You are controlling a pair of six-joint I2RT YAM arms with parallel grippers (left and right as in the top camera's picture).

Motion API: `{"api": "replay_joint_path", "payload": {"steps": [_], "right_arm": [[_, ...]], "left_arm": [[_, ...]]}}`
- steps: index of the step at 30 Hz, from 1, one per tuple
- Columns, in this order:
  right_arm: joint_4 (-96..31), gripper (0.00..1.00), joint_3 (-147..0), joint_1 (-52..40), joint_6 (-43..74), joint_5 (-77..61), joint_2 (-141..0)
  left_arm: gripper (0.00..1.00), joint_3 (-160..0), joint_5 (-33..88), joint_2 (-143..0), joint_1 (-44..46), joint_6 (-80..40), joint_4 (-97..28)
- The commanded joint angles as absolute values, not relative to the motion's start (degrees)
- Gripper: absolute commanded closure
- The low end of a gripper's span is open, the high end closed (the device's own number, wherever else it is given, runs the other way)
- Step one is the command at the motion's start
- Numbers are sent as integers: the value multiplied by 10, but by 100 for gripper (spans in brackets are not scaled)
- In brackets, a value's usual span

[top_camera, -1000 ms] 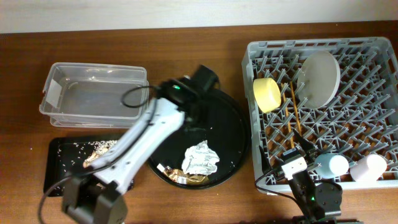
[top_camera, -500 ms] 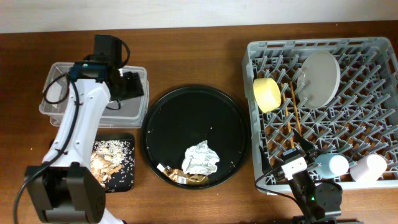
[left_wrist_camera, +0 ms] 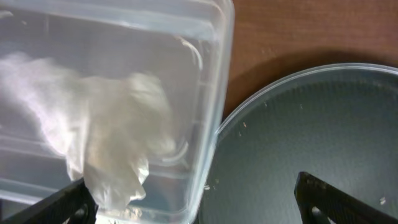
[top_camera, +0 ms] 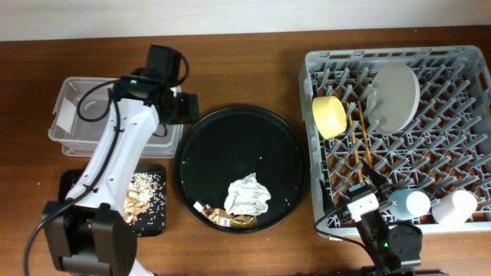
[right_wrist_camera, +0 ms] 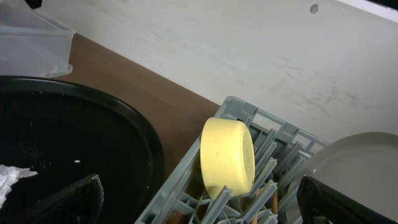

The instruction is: Sort waste into correct bins and load items into the dishwasher rack

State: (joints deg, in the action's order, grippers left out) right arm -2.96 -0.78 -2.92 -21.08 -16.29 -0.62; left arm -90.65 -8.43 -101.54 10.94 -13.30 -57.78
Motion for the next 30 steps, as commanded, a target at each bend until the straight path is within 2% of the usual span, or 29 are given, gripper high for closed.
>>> {"api": "replay_joint_path", "payload": {"steps": [1, 2, 3, 4, 5, 6, 7, 8, 9, 10, 11, 12, 13, 14, 15, 18, 22, 27, 30], "right_arm": [[-30, 2, -3, -25, -208, -158, -3], [-30, 2, -3, -25, -208, -158, -3], [-30, 2, -3, -25, -208, -158, -3], [-30, 2, -3, -25, -208, -158, -3], [-30, 2, -3, -25, -208, -158, -3], [-30, 2, -3, -25, -208, -158, -3], [-30, 2, -3, -25, -208, -158, -3], [-30, 2, -3, -25, -208, -158, -3], [-30, 2, -3, -25, -208, -158, -3], [-30, 2, -3, -25, -208, -158, -3], [-30, 2, -3, -25, -208, -158, -3], [-30, 2, -3, -25, -208, -158, -3], [-30, 2, -3, -25, -208, -158, -3], [-30, 2, -3, -25, -208, -158, -3], [-30, 2, -3, -25, -208, -158, -3], [-30, 2, -3, -25, -208, -158, -3], [-30, 2, -3, -25, -208, -158, -3], [-30, 2, -3, -25, -208, -158, -3], [-30, 2, -3, -25, -208, -158, -3]], "left_arm": [[28, -910, -66, -1006, 88, -124, -576], [23, -910, -37, -1007, 82, -137, -572], [23, -910, 33, -1007, 74, -90, -564], [28, -910, 32, -1007, 68, -78, -568], [27, -910, -43, -1007, 58, -114, -584], [17, -910, -94, -1007, 50, -166, -599], [3, -910, -42, -1007, 38, -186, -597], [16, -910, 91, -1007, 27, -77, -579], [23, -910, 51, -1007, 22, -85, -584], [2, -910, -41, -1006, 13, -157, -599], [1, -910, -4, -1006, 5, -159, -591], [3, -910, 124, -1009, -1, -48, -571], [22, -910, 151, -1009, -6, 12, -575], [0, -910, 68, -1009, -7, -65, -585], [0, -910, 66, -1009, -7, -71, -586], [0, -910, 214, -1007, -5, 19, -596], [0, -910, 303, -997, -1, 49, -668], [0, -910, 292, -940, 47, 64, -743], [0, -910, 181, -898, 122, -7, -781]]}}
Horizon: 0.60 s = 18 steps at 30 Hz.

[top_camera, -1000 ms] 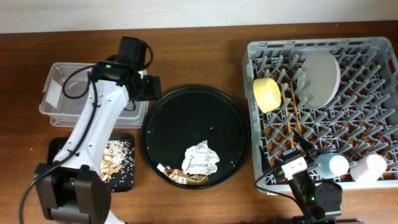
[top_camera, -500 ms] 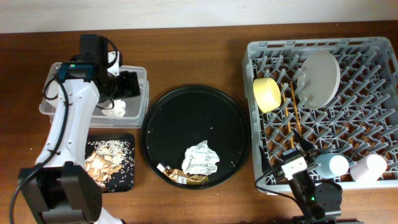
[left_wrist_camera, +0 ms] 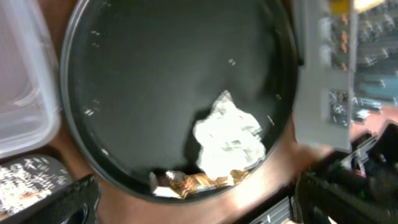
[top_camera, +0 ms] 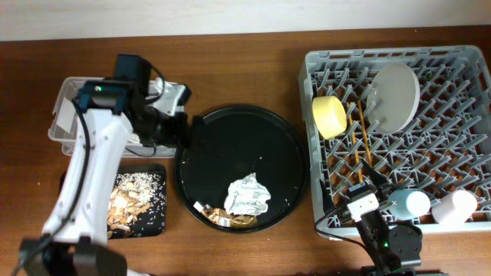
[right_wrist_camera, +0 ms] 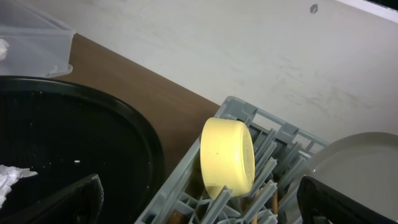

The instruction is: Sort waste into correct bins and load items into the dishwasher rack

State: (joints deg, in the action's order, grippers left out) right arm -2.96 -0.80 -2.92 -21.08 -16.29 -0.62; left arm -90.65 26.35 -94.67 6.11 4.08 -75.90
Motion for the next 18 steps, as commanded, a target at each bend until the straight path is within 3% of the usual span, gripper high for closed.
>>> {"api": "replay_joint_path", "payload": {"steps": [1, 3, 9, 11, 13, 18], "right_arm": [[-30, 2, -3, -25, -208, -158, -3], [-30, 2, -3, -25, -208, -158, -3], [-30, 2, -3, -25, -208, -158, -3], [-30, 2, -3, -25, -208, -158, -3], [-30, 2, -3, -25, -208, -158, -3], [-30, 2, -3, -25, -208, -158, -3]], "left_arm": [[0, -910, 130, -891, 158, -41, -790], [0, -903, 42, -889, 248, -140, -798], [1, -746, 16, -891, 399, -258, -658], [6, -685, 17, -891, 423, -279, -584], [18, -641, 17, -891, 435, -287, -524], [24, -564, -41, -910, 450, -287, -440]]}}
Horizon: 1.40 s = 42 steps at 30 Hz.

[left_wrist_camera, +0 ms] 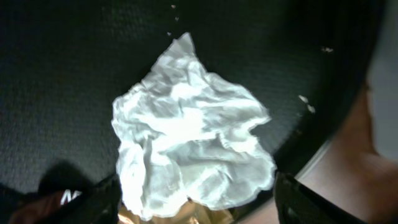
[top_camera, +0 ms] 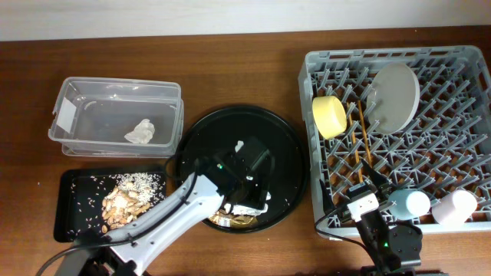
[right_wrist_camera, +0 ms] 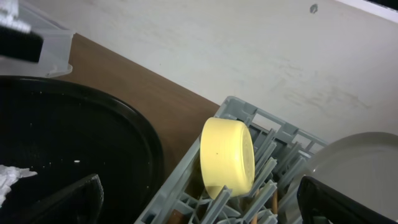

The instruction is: Sort waste into correct bins and load items into the dishwasher rack

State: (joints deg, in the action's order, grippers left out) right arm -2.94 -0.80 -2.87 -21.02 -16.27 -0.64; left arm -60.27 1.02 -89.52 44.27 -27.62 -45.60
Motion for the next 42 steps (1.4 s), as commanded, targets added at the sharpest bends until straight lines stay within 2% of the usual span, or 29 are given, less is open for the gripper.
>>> {"api": "replay_joint_path", "payload": {"steps": [1, 3, 5, 6, 7, 9, 10, 15, 24, 28, 32, 36, 37, 38, 42], "right_arm": [[-30, 2, -3, -25, -208, -158, -3], [-30, 2, -3, -25, -208, -158, -3], [-30, 2, -3, -25, -208, -158, -3], [-30, 2, -3, -25, -208, -158, -3], [-30, 2, -3, -25, -208, -158, -3], [-30, 2, -3, -25, -208, -158, -3], [-30, 2, -3, -25, -208, -158, -3], [-30, 2, -3, -25, -208, -158, -3], [-30, 2, -3, -25, -208, -158, -3], [-30, 2, -3, -25, -208, -158, -3], [-30, 2, -3, -25, -208, -158, -3], [-30, 2, -3, -25, -208, -158, -3], [-30, 2, -3, -25, -208, -158, -3], [-30, 2, -3, -25, -208, -158, -3], [-30, 2, -3, -25, -208, -158, -3]], "left_arm": [[24, -558, -41, -927, 449, -287, -435], [29, -558, -39, -954, 449, -287, -429], [49, -558, -38, -971, 449, -287, -422], [64, -558, -31, -972, 449, -287, -423], [74, -561, -25, -971, 449, -287, -424], [96, -600, -24, -968, 446, -287, -465], [100, -646, -26, -963, 438, -287, -514], [99, -881, -48, -951, 375, -243, -686], [100, -994, -78, -951, 275, -232, -734], [99, -1060, -112, -951, 194, -222, -737], [100, -1061, -194, -961, 107, -222, -686], [100, -1061, -187, -1001, 44, -208, -638], [92, -1061, -177, -1013, 40, -198, -632], [3, -1061, -139, -1032, 37, -160, -630], [1, -1078, -104, -1015, 37, -131, -670]]}}
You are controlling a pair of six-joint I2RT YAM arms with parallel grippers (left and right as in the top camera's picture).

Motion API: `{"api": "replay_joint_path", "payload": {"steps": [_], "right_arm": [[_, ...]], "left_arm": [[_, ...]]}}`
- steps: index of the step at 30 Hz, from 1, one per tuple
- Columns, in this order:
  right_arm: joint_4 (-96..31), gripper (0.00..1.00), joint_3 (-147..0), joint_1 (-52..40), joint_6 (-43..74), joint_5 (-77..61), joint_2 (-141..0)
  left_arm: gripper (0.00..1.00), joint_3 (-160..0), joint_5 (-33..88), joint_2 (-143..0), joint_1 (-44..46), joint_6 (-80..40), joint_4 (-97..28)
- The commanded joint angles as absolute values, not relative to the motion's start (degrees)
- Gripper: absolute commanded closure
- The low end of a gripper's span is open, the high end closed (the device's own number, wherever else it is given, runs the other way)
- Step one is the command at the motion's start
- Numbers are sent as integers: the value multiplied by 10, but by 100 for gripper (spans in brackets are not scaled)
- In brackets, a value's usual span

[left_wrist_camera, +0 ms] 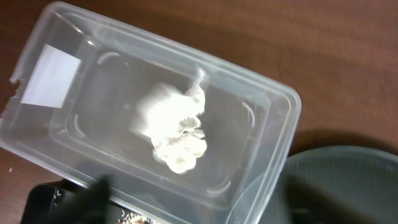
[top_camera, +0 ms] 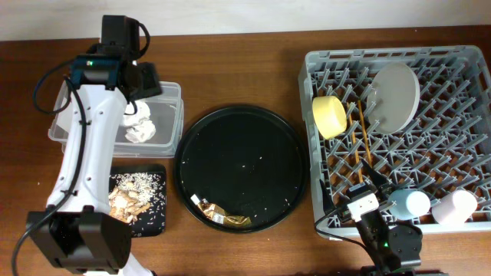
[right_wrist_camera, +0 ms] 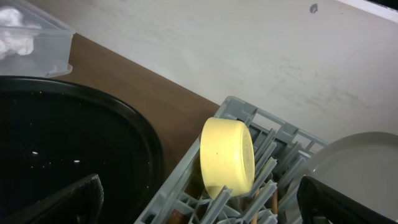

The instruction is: Sort waste into correct bins and load items into the dishwasher rack

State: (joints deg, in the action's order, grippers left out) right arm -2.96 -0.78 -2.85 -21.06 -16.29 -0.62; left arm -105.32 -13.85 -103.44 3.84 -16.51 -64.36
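Observation:
My left gripper (left_wrist_camera: 193, 208) hangs open and empty over the clear plastic bin (left_wrist_camera: 273, 155). Its dark fingers (left_wrist_camera: 71, 199) are blurred at the bottom corners. Crumpled white paper (left_wrist_camera: 174, 124) lies inside the bin. From overhead the left gripper (top_camera: 142, 80) is over the clear bin (top_camera: 69, 96), with white paper (top_camera: 138, 126) in it. The black round tray (top_camera: 242, 153) holds only a gold wrapper (top_camera: 219, 217) and crumbs. My right gripper (right_wrist_camera: 199, 208) is open at the grey dishwasher rack (top_camera: 322, 65), empty. A yellow bowl (right_wrist_camera: 227, 155) and a white plate (top_camera: 393, 93) stand in the rack.
A small black tray of food scraps (top_camera: 134, 198) lies below the clear bin. Chopsticks (top_camera: 360, 134) and two white cups (top_camera: 437, 205) are in the rack. The right gripper (top_camera: 367, 201) sits at the rack's front left corner.
The left gripper was low over the crumpled white paper on the black tray; now it is open above the clear bin. That paper is gone from the tray and lies in the bin.
At first the left gripper was at the clear bin with a white tissue by its fingers. Then the tissue lay in the bin and the gripper faced the black tray. Then it was over the crumpled paper there, which now lies in the bin. The right arm stayed still.

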Motion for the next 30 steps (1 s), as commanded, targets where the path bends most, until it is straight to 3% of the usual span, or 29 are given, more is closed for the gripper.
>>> {"api": "replay_joint_path", "payload": {"steps": [1, 5, 8, 12, 17, 20, 24, 25, 27, 30], "right_arm": [[-30, 2, -3, -25, -208, -158, -3], [-30, 2, -3, -25, -208, -158, -3], [-30, 2, -3, -25, -208, -158, -3], [-30, 2, -3, -25, -208, -158, -3], [-30, 2, -3, -25, -208, -158, -3], [-30, 2, -3, -25, -208, -158, -3], [-30, 2, -3, -25, -208, -158, -3], [-30, 2, -3, -25, -208, -158, -3], [-30, 2, -3, -25, -208, -158, -3], [-30, 2, -3, -25, -208, -158, -3]], "left_arm": [[1, -1086, -83, -1004, 37, -131, -690], [1, -1091, 42, -948, 37, -132, -759], [1, -1091, 58, -935, 55, -131, -807], [4, -1087, 25, -934, 149, -134, -887], [3, -1052, -30, -934, 289, -239, -942], [3, -918, -30, -934, 350, -309, -905], [8, -718, 25, -934, 365, -376, -794], [19, -667, 48, -934, 365, -387, -749], [29, -604, 70, -934, 365, -420, -676], [35, -534, 78, -934, 365, -484, -566]]}}
